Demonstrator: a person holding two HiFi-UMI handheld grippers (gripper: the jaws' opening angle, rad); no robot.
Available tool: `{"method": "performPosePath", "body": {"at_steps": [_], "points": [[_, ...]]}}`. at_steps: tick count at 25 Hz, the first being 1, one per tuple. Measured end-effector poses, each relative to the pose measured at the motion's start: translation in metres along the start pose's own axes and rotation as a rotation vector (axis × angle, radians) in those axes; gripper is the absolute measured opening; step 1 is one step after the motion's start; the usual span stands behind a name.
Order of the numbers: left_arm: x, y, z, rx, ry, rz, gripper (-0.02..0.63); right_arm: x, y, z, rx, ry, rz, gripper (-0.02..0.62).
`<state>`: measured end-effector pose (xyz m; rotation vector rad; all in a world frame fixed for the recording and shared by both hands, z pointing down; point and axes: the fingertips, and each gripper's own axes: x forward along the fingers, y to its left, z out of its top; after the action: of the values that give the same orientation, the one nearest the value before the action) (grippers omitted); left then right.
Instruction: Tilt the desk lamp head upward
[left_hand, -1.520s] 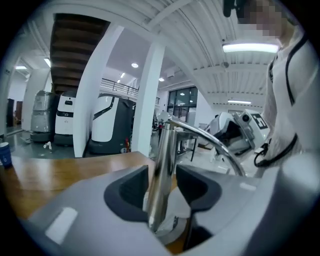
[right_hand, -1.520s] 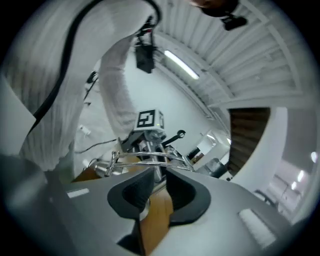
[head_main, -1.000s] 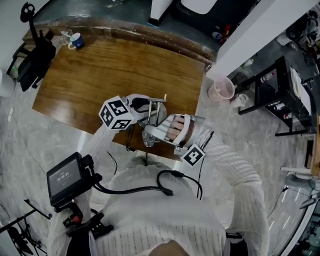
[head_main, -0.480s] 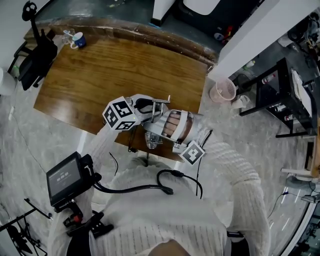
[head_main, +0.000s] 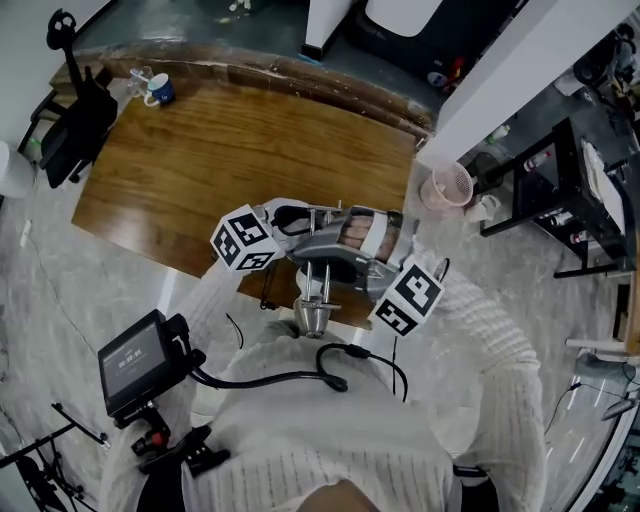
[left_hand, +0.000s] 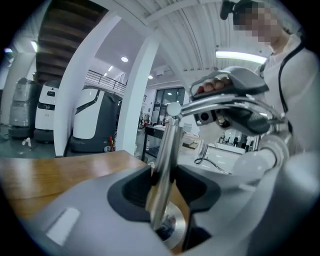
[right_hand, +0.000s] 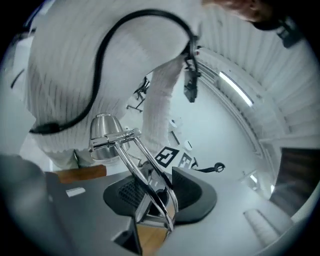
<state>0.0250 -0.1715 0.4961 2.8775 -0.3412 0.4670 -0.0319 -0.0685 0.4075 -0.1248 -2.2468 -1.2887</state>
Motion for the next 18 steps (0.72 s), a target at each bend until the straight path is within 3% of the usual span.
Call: {"method": "performPosePath", "body": {"at_steps": [6,8,12,18], "points": [[0.001,0.003,0.002,-0.015,-0.027,0.039,0.150,-0.019,-0.045,-0.004,0.463,-0.212,0.036,0.144],[0.000,0.003,0.002,-0.014,-0.037,0.053,0.149,-0.024,-0.060,-0.008,0.607,-0.299,0.014,0.144],[0.001,0.003,0.001,0.021,-0.027,0.068,0.146,-0.034,-0.097,-0.033,1.010,-0.438,-0.072,0.104],[-0.002,0.001,-0.001,0.063,-0.027,0.076,0.140,-0.030,-0.110,-0.048,1.245,-0.443,0.031,0.110]]}}
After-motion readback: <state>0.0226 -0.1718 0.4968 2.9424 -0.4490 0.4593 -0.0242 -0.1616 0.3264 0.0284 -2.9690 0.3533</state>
